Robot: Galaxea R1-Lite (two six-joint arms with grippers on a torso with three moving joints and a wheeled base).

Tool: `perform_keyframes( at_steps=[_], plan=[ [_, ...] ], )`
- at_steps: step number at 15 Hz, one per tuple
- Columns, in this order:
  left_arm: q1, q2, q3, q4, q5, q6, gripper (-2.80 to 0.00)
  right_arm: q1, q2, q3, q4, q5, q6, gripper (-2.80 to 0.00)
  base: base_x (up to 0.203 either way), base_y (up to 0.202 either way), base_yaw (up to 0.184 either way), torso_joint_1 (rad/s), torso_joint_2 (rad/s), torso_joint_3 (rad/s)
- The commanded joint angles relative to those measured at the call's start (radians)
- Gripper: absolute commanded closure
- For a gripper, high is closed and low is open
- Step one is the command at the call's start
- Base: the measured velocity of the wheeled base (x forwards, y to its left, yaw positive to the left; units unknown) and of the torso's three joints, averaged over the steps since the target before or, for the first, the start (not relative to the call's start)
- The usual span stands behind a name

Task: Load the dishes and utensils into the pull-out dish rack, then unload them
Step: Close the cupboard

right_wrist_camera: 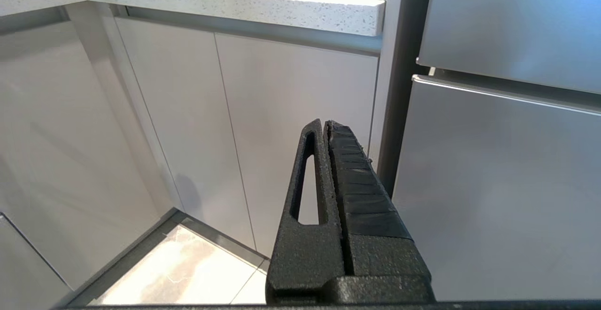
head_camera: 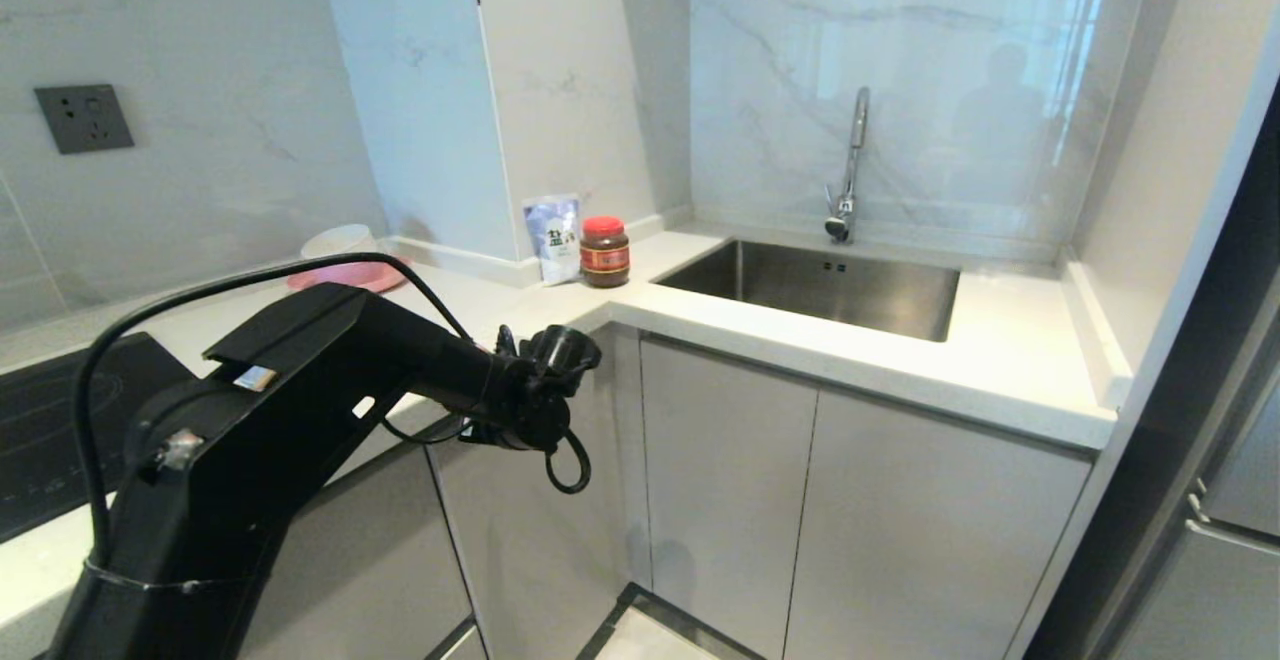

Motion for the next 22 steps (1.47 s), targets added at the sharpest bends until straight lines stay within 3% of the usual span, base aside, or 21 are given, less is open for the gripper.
perform_keyframes(
  at_steps=[1,9,16,18,22],
  plan=[
    [0.008,0.01,-0.007,0.001,0.006,-0.002,0.0,-0.001,-0.004,0.002,0.0,0.0,0.0,0.0,0.0,0.0,0.0,0.0,0.0,0.0],
    [-0.028,-0.04,0.014,0.001,0.006,-0.007,0.0,-0.001,-0.004,0.002,0.0,0.0,0.0,0.0,0.0,0.0,0.0,0.0,0.0,0.0],
    [-0.108,-0.423,0.114,0.009,-0.031,-0.026,0.0,-0.001,-0.004,0.002,0.0,0.0,0.0,0.0,0.0,0.0,0.0,0.0,0.0,0.0],
    [-0.116,-0.547,0.137,0.011,-0.101,-0.027,0.0,-0.001,-0.004,0.002,0.0,0.0,0.0,0.0,0.0,0.0,0.0,0.0,0.0,0.0],
    [-0.116,-0.791,0.177,0.039,-0.304,-0.023,0.0,0.0,-0.004,0.002,0.0,0.0,0.0,0.0,0.0,0.0,0.0,0.0,0.0,0.0]
  ],
)
